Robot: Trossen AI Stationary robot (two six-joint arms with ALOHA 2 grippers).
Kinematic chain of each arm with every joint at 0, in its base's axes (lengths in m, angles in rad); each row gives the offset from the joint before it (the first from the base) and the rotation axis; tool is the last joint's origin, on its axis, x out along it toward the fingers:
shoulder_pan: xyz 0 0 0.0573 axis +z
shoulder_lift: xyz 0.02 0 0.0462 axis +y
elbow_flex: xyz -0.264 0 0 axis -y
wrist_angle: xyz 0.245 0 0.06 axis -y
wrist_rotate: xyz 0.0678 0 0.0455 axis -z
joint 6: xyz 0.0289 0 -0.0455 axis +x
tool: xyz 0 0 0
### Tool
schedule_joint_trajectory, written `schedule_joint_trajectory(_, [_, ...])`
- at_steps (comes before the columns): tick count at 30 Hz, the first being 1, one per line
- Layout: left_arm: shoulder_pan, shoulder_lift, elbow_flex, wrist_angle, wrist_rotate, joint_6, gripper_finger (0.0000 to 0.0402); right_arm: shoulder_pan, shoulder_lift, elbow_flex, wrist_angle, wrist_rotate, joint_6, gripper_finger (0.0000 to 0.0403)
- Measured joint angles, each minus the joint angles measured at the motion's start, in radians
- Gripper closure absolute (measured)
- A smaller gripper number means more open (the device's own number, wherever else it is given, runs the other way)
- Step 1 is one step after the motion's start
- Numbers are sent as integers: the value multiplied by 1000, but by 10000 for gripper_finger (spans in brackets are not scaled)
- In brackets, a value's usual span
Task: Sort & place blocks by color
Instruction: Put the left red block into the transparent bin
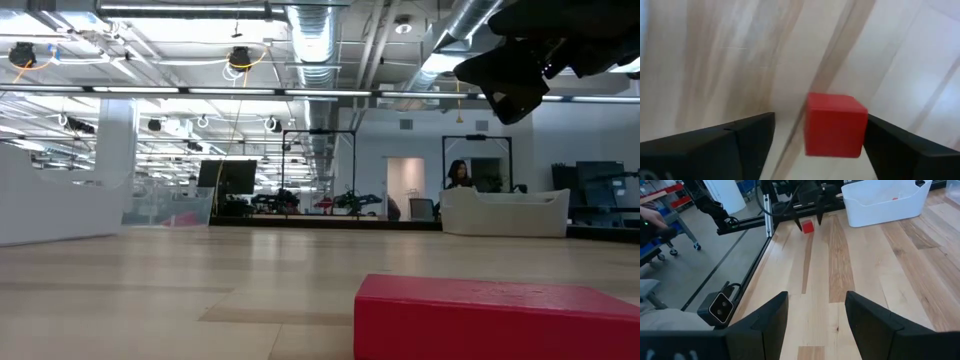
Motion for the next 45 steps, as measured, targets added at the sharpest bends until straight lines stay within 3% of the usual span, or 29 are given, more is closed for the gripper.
schedule_joint_trajectory(5, [0,-5,-27,30,-7,19,198,-8,0,0,-2,0,0,182])
schedule_joint_trajectory(10, [16,-15,-9,31,-5,57,303,-9,0,0,-3,1,0,182])
schedule_joint_trajectory(14, [61,-74,27,5,-41,136,304,-9,0,0,-2,1,0,182])
schedule_joint_trajectory(21, [145,-305,66,-46,-495,329,304,-27,0,0,-3,1,1,182])
schedule_joint_trajectory(28, [381,-541,66,-455,-705,274,304,-39,0,0,-15,0,-1,182])
schedule_joint_trajectory(33, [649,-679,65,-587,-878,281,304,-57,0,-1,-34,3,7,182])
schedule_joint_trajectory(37, [883,-764,65,-541,-847,462,304,-61,0,-1,-38,2,7,182])
schedule_joint_trajectory(45, [1177,-819,-17,-137,-557,843,304,-61,0,-1,-38,2,7,182])
